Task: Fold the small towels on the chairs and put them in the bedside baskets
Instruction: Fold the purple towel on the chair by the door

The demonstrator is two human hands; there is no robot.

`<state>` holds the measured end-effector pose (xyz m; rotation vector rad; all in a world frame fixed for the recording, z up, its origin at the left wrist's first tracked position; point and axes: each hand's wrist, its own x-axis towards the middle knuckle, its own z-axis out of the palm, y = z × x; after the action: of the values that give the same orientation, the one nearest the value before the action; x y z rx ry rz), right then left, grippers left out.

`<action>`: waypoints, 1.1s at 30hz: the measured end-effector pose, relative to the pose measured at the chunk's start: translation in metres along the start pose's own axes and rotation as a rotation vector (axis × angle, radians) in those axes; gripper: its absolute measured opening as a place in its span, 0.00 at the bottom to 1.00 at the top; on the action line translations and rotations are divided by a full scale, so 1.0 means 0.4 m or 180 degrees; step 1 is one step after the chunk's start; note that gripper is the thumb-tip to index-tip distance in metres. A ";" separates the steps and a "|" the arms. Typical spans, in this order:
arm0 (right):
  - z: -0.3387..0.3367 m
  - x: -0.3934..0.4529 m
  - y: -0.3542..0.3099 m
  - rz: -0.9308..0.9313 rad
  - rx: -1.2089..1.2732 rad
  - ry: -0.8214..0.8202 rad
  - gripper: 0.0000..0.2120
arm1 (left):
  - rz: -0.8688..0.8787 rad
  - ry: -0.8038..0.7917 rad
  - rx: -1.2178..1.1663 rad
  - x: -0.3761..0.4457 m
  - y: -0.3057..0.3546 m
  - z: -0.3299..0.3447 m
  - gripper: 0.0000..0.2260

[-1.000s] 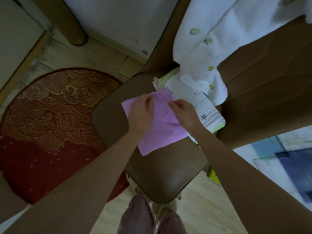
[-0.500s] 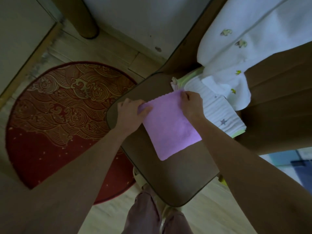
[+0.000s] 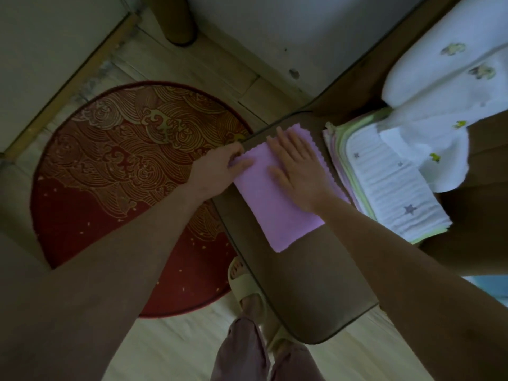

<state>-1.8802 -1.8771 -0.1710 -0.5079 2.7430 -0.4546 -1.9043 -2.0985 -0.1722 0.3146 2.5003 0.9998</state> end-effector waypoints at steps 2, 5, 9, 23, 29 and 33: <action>0.019 0.005 0.012 0.0135 -0.0109 0.0014 0.32 | -0.0168 -0.0133 -0.0226 0.005 -0.005 0.009 0.20; 0.037 -0.003 0.030 0.0524 -0.0032 0.0176 0.31 | -0.0389 -0.0407 -0.0711 0.004 -0.009 0.016 0.21; 0.049 -0.019 0.034 0.0617 0.0038 0.0207 0.33 | -0.0060 -0.0216 -0.0383 0.021 -0.006 0.004 0.17; 0.033 -0.101 -0.047 0.0381 -0.0039 0.0738 0.30 | 0.0533 0.0950 -0.0085 -0.168 0.059 0.064 0.16; 0.096 -0.174 -0.008 -0.0280 -0.0083 0.0177 0.29 | 0.0974 0.0489 0.0476 -0.276 0.049 0.174 0.24; 0.119 -0.142 0.006 -0.0220 -0.0092 0.0318 0.30 | 0.0853 0.0667 0.0638 -0.256 0.031 0.198 0.21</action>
<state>-1.8136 -1.8645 -0.2008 -0.6045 2.8384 -0.4698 -1.7762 -2.0786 -0.1839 0.6517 2.8107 0.9216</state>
